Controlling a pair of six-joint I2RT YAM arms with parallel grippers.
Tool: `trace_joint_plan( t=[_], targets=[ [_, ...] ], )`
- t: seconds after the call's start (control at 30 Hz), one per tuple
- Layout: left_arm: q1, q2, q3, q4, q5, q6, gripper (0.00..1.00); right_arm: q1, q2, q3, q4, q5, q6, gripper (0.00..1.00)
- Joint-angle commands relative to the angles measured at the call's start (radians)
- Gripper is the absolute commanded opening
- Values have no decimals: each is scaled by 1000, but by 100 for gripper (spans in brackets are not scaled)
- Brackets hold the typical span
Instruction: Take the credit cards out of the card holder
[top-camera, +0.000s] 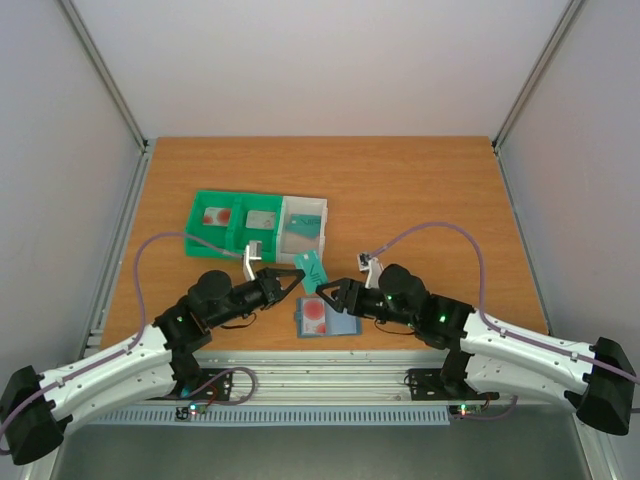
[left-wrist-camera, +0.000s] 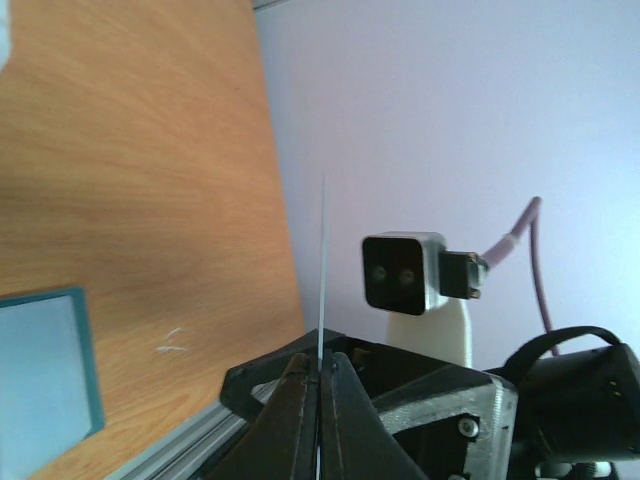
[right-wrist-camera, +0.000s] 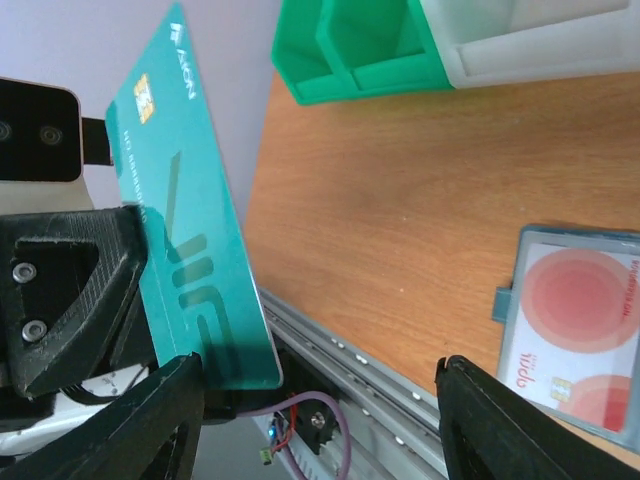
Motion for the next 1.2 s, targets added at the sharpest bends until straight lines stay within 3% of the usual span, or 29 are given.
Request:
trace_joint_plan(
  t=[0.0,0.1,0.2,0.3,0.5,0.77,0.9,1.07,1.17],
  targets=[
    [6,-14,-33,184,19,-34,0,6,34,60,50,-4,12,64],
    [5,-1,-53,221,33,-59,0,7,54,61,106,-23,10,47],
    [6,21,-62,247,57,-71,0,6,59,61,112,-38,-7,17],
    [6,29,-66,242,78,-65,1,6,24,50,75,-41,-49,2],
    [6,-63,-51,135,176,-44,33,6,-153,69,-193,-82,-179,1],
    [8,-212,47,-165,331,168,43,5,-245,144,-368,-302,-351,1],
    [8,-191,106,-277,427,265,43,6,-217,181,-377,-417,-386,1],
    [9,-178,127,-292,488,298,37,6,-169,206,-333,-495,-385,1],
    [8,-155,138,-305,515,323,18,6,-142,221,-333,-500,-385,1]
  ],
)
